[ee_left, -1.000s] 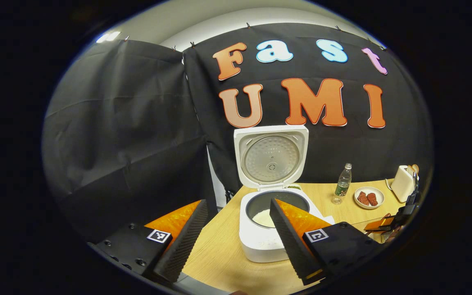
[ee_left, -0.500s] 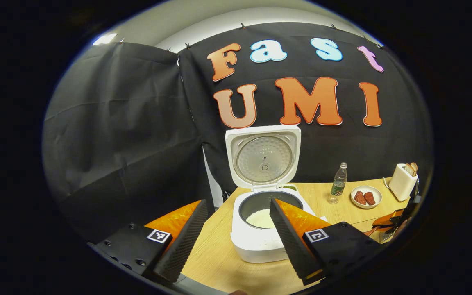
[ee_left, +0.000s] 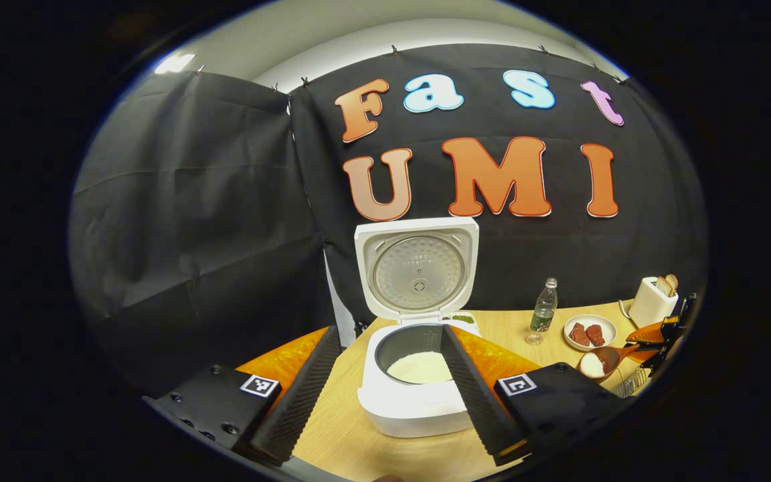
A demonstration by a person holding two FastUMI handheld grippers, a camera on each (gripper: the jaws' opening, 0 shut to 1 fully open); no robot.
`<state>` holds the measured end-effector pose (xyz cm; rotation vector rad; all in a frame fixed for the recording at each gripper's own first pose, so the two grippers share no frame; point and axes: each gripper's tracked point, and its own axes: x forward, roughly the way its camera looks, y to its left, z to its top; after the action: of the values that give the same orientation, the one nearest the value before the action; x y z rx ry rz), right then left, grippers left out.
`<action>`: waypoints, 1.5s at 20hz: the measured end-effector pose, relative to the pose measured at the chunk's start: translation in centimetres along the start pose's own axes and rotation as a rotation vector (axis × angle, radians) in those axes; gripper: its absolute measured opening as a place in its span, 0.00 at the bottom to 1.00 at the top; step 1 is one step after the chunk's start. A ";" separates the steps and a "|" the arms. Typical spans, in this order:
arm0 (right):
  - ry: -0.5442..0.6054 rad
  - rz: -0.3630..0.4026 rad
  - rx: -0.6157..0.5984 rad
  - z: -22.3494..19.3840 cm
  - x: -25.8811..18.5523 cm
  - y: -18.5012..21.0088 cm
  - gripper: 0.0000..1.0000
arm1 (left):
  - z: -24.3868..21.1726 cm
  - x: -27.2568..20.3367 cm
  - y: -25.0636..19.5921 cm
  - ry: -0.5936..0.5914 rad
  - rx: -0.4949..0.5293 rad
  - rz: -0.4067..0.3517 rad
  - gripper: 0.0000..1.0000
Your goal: Close the left gripper, press the button to open the rice cooker; take a wooden spoon from the chopstick holder with the right hand, scoop a spoonful of rice and pour it into the rice cooker, then put the wooden spoon back into the chopstick holder.
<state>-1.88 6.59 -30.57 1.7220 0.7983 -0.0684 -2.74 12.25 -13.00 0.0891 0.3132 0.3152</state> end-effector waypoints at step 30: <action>0.197 -0.031 -0.635 -20.4 21.5 12.3 0.12 | -0.5 -0.7 15.6 -0.074 -0.078 0.180 1.00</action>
<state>13.94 33.55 -23.16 1.1224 0.8747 0.3088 -8.04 26.80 -11.16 0.0519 0.2198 0.5007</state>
